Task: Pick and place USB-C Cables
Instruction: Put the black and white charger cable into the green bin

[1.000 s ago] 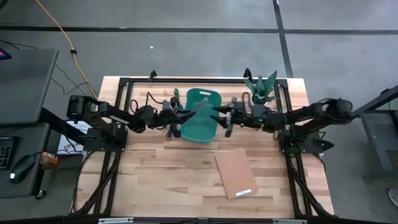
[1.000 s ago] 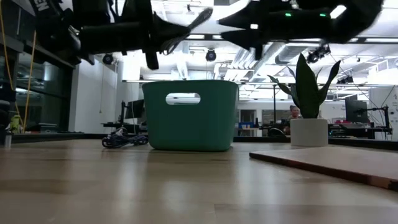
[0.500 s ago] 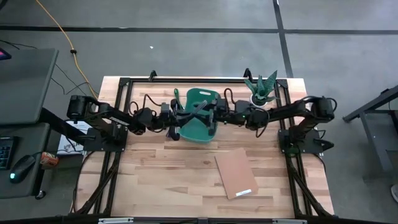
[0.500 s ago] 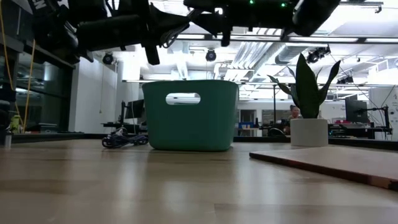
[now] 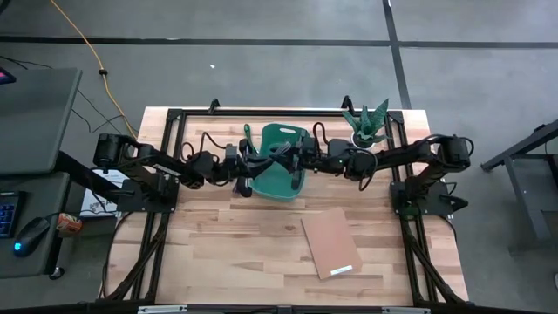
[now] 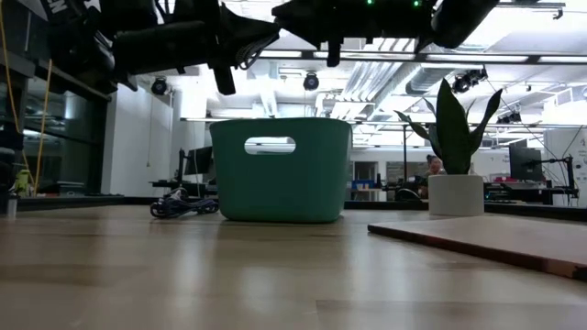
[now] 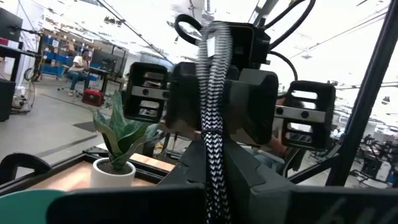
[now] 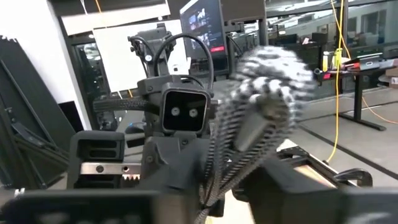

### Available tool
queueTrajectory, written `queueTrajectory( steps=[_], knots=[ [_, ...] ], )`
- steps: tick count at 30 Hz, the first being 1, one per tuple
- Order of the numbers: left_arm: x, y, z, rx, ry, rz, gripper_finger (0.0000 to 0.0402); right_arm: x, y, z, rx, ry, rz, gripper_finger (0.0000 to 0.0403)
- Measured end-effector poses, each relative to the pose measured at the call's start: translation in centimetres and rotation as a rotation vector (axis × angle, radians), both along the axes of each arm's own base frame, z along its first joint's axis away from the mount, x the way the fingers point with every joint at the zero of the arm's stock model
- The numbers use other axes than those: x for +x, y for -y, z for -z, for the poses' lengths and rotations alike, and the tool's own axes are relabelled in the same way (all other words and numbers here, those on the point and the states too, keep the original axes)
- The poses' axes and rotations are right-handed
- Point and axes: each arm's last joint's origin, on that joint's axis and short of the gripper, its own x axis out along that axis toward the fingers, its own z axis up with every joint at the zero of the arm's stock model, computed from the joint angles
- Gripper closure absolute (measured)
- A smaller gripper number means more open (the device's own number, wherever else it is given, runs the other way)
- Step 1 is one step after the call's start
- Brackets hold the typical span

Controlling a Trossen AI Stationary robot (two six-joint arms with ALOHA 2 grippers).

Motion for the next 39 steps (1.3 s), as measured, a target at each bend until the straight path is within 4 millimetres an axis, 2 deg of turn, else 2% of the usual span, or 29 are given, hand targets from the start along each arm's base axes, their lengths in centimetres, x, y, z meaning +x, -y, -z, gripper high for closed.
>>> queueTrajectory(
  steps=[1, 3, 6, 10, 14, 17, 23, 26, 30, 34, 37, 39],
  knots=[
    [0.0, 0.0, 0.0, 0.000, -0.002, 0.000, 0.0393, 0.0, 0.0, 0.0, 0.000, 0.000, 0.000, 0.0367],
    [0.0, 0.0, 0.1, -0.001, -0.007, -0.001, 0.0383, 0.0, 0.0, 0.0, -0.005, -0.004, 0.001, 0.0387],
    [0.1, 0.0, 0.3, -0.006, -0.033, -0.001, 0.0364, 0.0, 0.0, 0.3, 0.000, -0.033, 0.019, 0.0375],
    [0.1, 0.0, 0.5, -0.002, -0.048, -0.006, 0.0326, 0.0, 0.1, 0.4, -0.021, -0.053, 0.033, 0.0393],
    [-0.1, -0.5, 0.7, -0.009, -0.087, -0.022, 0.0275, -0.8, 0.5, -0.1, -0.022, -0.123, 0.069, 0.0391],
    [-1.0, -0.9, 0.1, 0.011, -0.086, -0.041, 0.0235, -2.0, 0.7, -0.8, -0.031, -0.206, 0.118, 0.0397],
    [-4.7, -1.1, -1.3, 0.057, -0.132, -0.093, 0.0176, -5.1, 0.3, -2.3, -0.049, -0.360, 0.185, 0.0398],
    [-6.6, -0.8, -1.9, 0.077, -0.128, -0.091, 0.0164, -6.4, -0.3, -2.9, -0.063, -0.409, 0.210, 0.0398],
    [-8.7, 0.0, -2.1, 0.121, -0.150, 0.018, 0.0165, -8.1, -0.9, -3.5, -0.072, -0.422, 0.223, 0.0398],
    [-10.0, 0.6, -2.1, 0.121, -0.194, 0.091, 0.0169, -9.9, -1.2, -2.6, -0.073, -0.403, 0.213, 0.0399],
    [-10.4, 0.9, -2.3, 0.121, -0.192, 0.097, 0.0171, -11.1, -1.0, -1.3, -0.071, -0.346, 0.215, 0.0402],
    [-10.6, 0.9, -2.5, 0.124, -0.183, 0.094, 0.0172, -11.7, -0.7, -1.2, -0.065, -0.301, 0.202, 0.0402]
  ],
)
